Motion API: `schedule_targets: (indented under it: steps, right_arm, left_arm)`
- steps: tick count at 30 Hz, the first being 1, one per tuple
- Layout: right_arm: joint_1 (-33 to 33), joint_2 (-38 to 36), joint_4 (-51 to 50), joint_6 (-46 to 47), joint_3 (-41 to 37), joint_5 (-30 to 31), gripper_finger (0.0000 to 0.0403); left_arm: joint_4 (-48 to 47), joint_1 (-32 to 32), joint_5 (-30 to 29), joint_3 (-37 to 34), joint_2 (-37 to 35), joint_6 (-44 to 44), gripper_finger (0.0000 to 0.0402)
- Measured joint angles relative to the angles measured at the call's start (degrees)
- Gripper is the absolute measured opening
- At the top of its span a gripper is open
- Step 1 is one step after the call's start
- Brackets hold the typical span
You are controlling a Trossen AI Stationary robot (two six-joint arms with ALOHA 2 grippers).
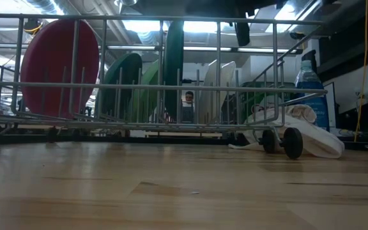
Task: Sort dishes
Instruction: Put the green plate in the dish rack
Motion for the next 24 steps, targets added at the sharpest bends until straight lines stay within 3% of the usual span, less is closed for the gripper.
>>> schedule_targets:
  steps: [11,18,24]
  right_arm:
    - [-0.5,0.3,1.1,-0.1,0.0,-7.0,0.0012]
    - [-2.0,0.3,1.1,0.0,0.0,-6.2,0.0097]
    - [-4.6,0.3,0.9,0.1,0.0,-0.3,0.0161]
  left_arm:
    - [-0.2,0.3,0.0,0.0,1.4,0.0,0.0184]
    - [-0.2,0.3,0.0,0.0,1.4,1.0,0.0184]
    - [-0.2,0.3,0.0,0.0,1.4,1.5,0.0184]
